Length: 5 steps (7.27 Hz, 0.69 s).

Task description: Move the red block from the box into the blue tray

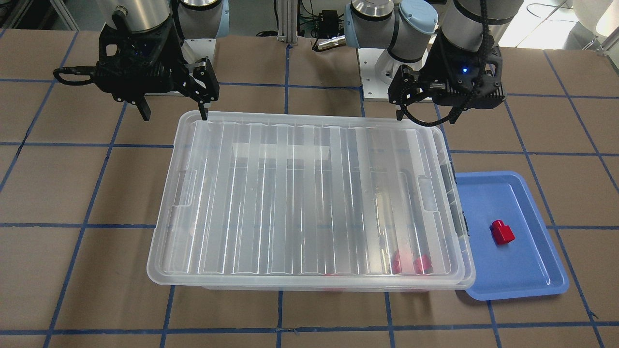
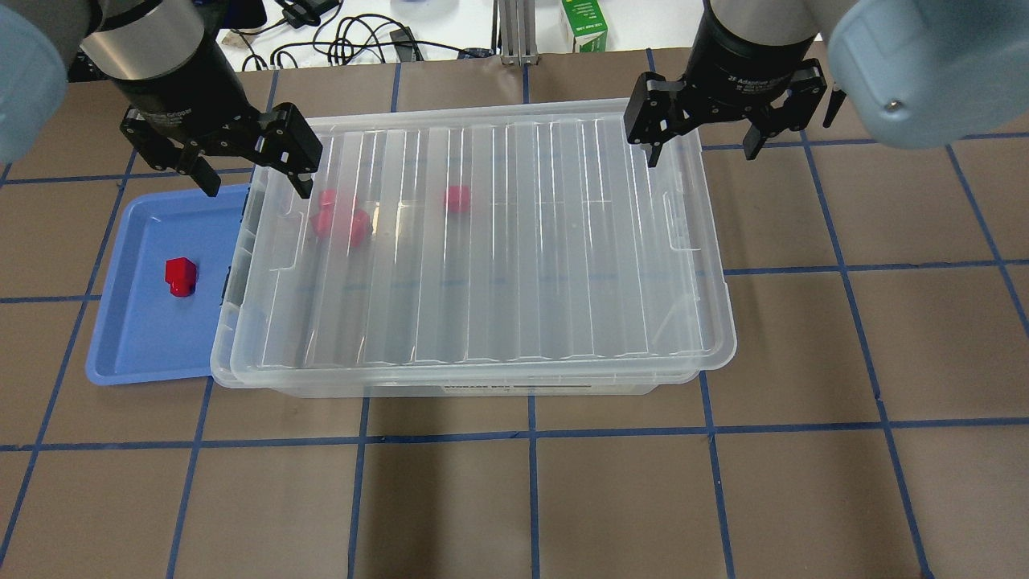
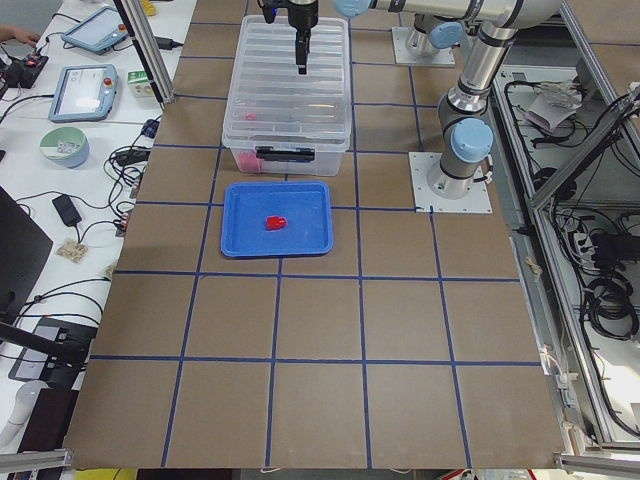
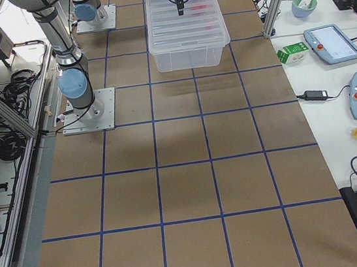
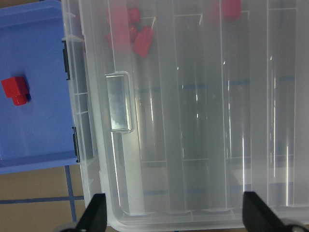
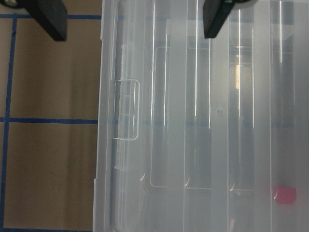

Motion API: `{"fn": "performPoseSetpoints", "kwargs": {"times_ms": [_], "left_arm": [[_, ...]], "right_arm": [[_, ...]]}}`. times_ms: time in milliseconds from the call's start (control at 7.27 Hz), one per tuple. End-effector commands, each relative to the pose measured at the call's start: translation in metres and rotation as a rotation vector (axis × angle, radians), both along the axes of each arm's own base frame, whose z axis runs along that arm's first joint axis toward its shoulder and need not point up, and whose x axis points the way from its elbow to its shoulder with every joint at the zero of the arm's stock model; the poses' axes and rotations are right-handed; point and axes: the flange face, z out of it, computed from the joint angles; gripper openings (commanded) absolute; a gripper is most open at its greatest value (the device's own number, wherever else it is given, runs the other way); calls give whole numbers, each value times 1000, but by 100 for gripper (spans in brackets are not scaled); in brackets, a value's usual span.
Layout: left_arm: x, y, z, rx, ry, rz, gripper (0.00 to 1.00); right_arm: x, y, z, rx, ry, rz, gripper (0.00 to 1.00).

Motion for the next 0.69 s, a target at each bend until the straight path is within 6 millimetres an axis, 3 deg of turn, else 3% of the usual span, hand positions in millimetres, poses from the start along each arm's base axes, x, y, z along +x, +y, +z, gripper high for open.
{"fn": "performPoseSetpoints", "kwargs": {"times_ms": [0, 550], "left_arm": [[-1, 3, 3, -6, 2, -1, 100], [-4, 4, 5, -9, 7, -7, 100]], "right_arm": [[0, 1, 0, 0, 5, -3, 100], [0, 2, -4, 7, -1, 0, 100]]}}
